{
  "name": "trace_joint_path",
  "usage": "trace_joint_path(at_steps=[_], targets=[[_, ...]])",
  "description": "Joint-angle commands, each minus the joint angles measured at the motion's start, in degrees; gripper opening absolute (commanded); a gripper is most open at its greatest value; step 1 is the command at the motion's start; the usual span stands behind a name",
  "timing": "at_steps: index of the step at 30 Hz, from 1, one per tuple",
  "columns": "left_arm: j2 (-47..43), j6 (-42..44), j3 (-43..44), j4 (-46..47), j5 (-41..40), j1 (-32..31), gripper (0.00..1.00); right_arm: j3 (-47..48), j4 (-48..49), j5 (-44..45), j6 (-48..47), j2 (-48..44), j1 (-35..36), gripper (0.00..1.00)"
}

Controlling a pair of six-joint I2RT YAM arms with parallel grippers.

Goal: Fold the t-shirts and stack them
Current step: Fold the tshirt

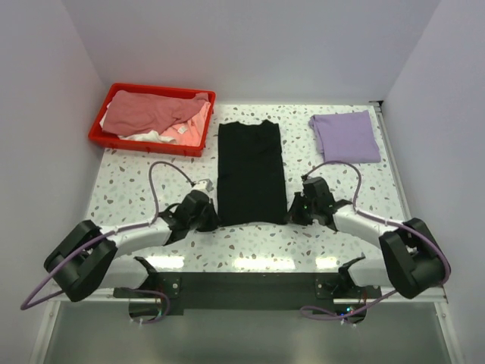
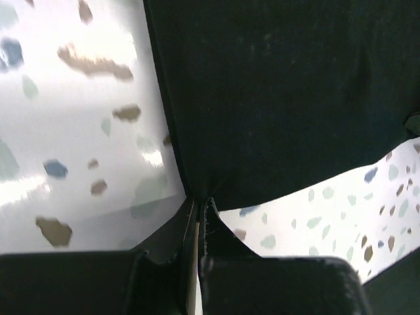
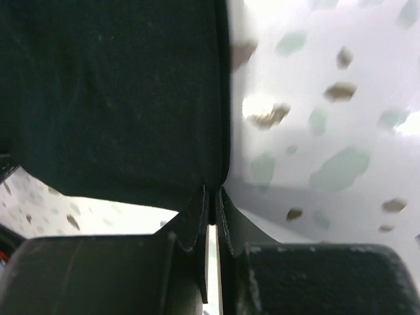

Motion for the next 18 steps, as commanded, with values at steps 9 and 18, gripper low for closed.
trace_joint_path(at_steps=[9,18], targets=[[-22.69,-12.82,-11.52,-21.50,-2.95,-9.27,0.00,-11.24,-19.87,-0.08,6.02,-18.74,8.36,0.00],[-30.45,-10.45,-6.45,-21.42,-3.11,-9.80,0.00,-4.22,-29.63,0.18,4.18,-27.90,9.42,0.00]])
